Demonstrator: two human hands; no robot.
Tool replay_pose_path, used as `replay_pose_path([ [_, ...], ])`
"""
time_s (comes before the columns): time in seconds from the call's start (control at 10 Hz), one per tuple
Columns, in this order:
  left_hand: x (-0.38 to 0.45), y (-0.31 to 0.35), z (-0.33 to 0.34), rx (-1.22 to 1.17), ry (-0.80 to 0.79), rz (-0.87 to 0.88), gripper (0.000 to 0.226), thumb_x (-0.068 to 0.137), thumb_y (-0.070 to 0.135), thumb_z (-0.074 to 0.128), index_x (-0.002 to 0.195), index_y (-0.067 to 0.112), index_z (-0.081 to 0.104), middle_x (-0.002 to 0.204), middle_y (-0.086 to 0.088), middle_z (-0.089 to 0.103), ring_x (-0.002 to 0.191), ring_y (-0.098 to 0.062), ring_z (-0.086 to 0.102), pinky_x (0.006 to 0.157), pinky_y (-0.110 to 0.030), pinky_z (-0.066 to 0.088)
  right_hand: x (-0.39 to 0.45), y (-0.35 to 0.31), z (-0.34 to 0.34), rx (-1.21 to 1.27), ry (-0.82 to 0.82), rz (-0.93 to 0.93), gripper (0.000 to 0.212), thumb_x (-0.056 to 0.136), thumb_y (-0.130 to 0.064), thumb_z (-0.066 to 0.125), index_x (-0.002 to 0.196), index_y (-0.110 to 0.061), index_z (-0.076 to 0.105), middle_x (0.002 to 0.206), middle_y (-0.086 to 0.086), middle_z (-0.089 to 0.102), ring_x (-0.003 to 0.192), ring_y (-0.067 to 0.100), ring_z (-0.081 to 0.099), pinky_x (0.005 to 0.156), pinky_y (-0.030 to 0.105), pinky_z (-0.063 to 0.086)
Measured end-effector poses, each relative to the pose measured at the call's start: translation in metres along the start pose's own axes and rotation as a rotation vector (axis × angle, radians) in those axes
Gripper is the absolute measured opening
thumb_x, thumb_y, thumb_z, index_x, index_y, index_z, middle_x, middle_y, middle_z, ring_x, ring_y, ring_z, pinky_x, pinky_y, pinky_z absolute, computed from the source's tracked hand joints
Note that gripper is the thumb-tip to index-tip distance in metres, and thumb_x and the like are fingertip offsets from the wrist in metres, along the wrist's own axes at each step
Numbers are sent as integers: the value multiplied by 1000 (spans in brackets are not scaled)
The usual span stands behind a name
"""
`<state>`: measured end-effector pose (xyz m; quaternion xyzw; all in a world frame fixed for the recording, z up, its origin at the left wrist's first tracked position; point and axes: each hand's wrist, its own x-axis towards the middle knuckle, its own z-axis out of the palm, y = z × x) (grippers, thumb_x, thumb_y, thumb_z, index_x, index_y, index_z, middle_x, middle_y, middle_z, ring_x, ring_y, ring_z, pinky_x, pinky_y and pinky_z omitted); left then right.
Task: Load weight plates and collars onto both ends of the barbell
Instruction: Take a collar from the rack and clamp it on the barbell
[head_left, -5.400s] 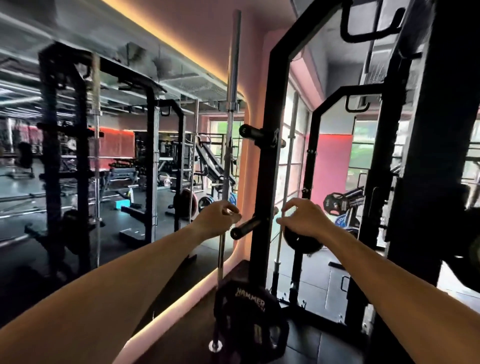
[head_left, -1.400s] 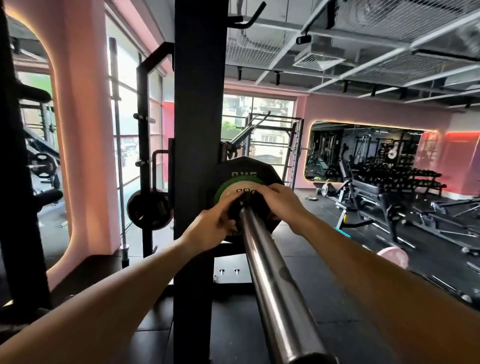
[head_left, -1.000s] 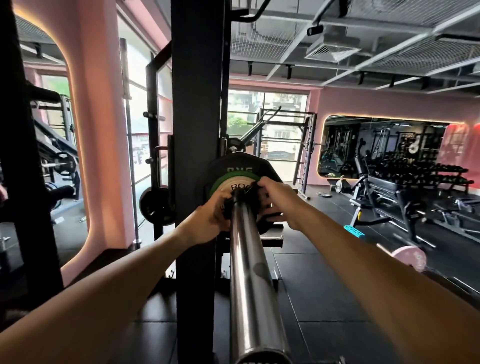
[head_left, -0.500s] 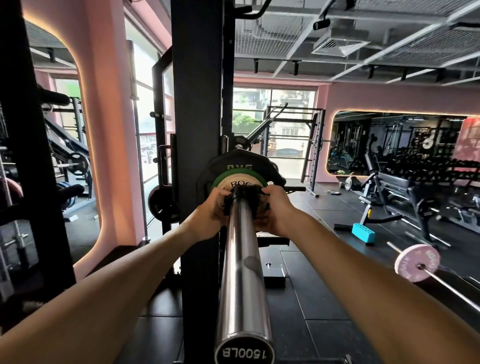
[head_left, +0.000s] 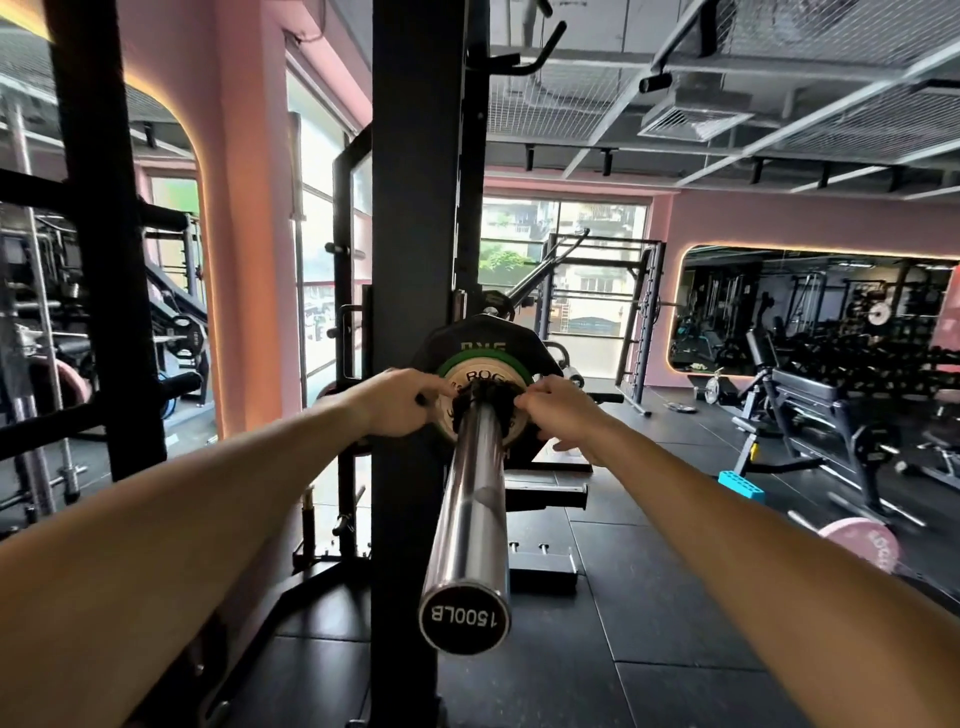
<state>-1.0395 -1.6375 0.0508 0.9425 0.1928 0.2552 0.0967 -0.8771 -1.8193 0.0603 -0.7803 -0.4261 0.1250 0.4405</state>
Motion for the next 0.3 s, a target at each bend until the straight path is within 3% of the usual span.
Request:
replay_pose_path([
  [0.1, -6, 9, -21, 44, 0, -9, 27, 93, 23, 68, 119, 26, 73, 101, 7, 74, 100, -15, 68, 95, -29, 50, -8, -11, -5, -21, 6, -72, 28, 96, -27, 56, 108, -4, 66, 100, 17, 67, 95, 33, 67, 72, 36, 49],
  [0.2, -24, 17, -49, 66, -23, -33, 17, 95, 30, 64, 108, 31, 74, 87, 22, 65, 91, -8, 63, 86, -24, 45, -23, -36, -3, -84, 22, -182, 22, 94, -26, 59, 102, -10, 71, 96, 4, 67, 93, 25, 63, 82, 37, 51],
  [0.3, -46, 11, -69, 60, -11, -79, 16, 95, 32, 62, 106, 30, 73, 86, 24, 61, 84, -4, 58, 81, -22, 40, -39, -70, 12, -166, 50, -300, 21, 92, -25, 64, 97, -11, 78, 101, 4, 73, 98, 23, 65, 87, 36, 49],
])
